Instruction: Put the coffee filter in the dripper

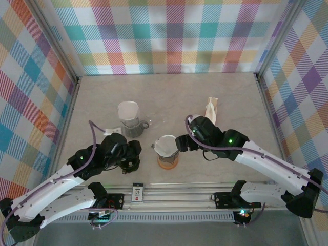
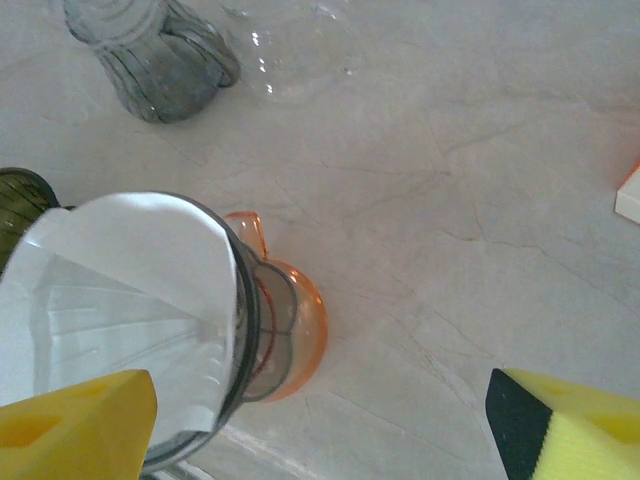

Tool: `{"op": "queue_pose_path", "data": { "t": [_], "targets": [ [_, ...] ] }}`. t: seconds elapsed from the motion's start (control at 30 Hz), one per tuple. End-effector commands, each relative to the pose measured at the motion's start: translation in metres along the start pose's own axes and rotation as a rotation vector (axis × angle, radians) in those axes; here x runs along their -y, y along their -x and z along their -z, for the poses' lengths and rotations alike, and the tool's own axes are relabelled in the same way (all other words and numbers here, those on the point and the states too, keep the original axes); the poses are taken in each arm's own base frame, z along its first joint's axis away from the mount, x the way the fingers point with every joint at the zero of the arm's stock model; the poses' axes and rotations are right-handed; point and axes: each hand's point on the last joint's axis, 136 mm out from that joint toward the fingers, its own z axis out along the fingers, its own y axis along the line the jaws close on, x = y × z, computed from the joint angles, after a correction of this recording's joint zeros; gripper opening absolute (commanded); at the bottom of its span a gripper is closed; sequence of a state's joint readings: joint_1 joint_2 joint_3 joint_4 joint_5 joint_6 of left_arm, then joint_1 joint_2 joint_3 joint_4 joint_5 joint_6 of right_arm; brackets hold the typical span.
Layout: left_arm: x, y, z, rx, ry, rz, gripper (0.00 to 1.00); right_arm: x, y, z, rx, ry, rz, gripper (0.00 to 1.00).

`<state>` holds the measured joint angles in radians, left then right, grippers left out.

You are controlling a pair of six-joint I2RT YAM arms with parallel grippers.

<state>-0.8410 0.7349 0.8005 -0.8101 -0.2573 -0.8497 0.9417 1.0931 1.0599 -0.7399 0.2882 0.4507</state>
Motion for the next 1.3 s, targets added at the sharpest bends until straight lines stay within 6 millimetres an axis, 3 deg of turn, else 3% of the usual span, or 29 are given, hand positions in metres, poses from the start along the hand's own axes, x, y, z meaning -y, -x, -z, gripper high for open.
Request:
{"op": "queue_pose_path", "data": {
  "t": [0.0,0.13,0.33,0.63,0.9,1.1,1.27],
  "targets": [
    [-0.068,-0.025,0.003,-0.05,0.239,0.084,0.59,0.005,-0.001,0.003,0.03,-0.004,-0.028,0.87],
    [-0.096,-0.042,0.0,-0.072,0.307,0.157,0.55,0.008,-0.008,0.003,0.03,-0.002,-0.029,0.87],
    [-0.106,-0.057,-0.022,-0.111,0.344,0.201,0.48,0.011,-0.013,0.005,0.035,0.003,-0.029,0.87],
    [-0.105,-0.056,-0.046,-0.126,0.335,0.215,0.44,0.014,-0.023,0.005,0.028,0.009,-0.042,0.88],
    [-0.109,-0.059,-0.052,-0.137,0.339,0.223,0.31,0.02,-0.027,0.007,0.035,-0.005,-0.053,0.88],
    [-0.109,-0.06,-0.053,-0.143,0.336,0.229,0.22,0.045,-0.034,0.008,0.034,-0.118,-0.091,0.88],
    [-0.109,-0.062,-0.052,-0.15,0.33,0.231,0.13,0.054,-0.05,-0.003,-0.014,-0.109,-0.135,0.87]
  ]
}}
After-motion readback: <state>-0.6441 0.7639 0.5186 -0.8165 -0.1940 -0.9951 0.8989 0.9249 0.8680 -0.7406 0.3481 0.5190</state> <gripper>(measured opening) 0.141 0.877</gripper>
